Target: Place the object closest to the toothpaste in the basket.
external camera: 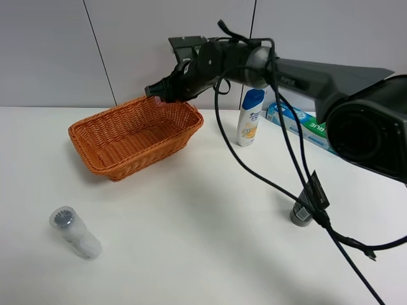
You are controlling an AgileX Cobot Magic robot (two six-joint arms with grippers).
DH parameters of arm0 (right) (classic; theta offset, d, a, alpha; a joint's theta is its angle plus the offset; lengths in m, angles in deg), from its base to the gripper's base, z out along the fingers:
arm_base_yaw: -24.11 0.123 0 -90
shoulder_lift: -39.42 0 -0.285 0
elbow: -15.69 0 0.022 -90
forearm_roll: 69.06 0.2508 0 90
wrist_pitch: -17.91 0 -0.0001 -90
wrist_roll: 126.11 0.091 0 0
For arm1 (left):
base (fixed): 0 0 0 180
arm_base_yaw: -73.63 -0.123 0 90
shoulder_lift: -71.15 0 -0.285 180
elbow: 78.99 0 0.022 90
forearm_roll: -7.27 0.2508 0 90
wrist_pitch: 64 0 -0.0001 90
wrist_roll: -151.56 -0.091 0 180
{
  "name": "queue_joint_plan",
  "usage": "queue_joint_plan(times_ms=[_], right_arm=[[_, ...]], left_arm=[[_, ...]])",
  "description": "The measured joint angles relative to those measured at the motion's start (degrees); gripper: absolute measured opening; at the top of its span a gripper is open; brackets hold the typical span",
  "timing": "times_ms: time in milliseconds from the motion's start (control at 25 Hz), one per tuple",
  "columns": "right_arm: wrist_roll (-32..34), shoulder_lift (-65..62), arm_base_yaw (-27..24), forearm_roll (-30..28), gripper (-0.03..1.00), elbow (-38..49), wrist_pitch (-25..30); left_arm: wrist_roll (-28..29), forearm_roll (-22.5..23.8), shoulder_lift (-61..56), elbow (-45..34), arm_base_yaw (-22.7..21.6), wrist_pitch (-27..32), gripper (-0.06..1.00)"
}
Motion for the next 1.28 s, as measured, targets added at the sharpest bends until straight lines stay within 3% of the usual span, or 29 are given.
queue_joint_plan(times_ms=[40,200,280,480,720,840,1000,1120,1280], right_arm=[[-0.5,0.7,0.3,0.1,0.36,-0.1,0.4],[-1.3,1.7,0.8,0.3,0.69,-0.4,-0.1],[-1.3,1.5,0.8,0.3,0.77,-0.7,-0.8],[-1.3,-4.3,0.9,0.3,0.81,-0.6,-0.6],[-1.3,-26.0,-1.0,-3.8,0.81,-0.8,0.3],[-1.3,-37.0,-5.1,-7.9,0.81,-0.4,4.1],[-1.4,-51.1,-14.5,-9.5,0.81,5.6,7.7],[-1.8,-62.3,-23.4,-9.7,0.81,16.0,7.9],[-1.8,-79.9,-36.6,-7.2,0.81,36.8,5.8]], left_arm=[[0.0,0.0,0.0,0.0,0.0,0.0,0.99],[0.0,0.0,0.0,0.0,0.0,0.0,0.99],[0.0,0.0,0.0,0.0,0.0,0.0,0.99],[0.0,0.0,0.0,0.0,0.0,0.0,0.99],[0.0,0.0,0.0,0.0,0.0,0.0,0.99],[0.0,0.0,0.0,0.0,0.0,0.0,0.99],[0.0,0.0,0.0,0.0,0.0,0.0,0.99],[0.0,0.0,0.0,0.0,0.0,0.0,0.99],[0.0,0.0,0.0,0.0,0.0,0.0,0.99]])
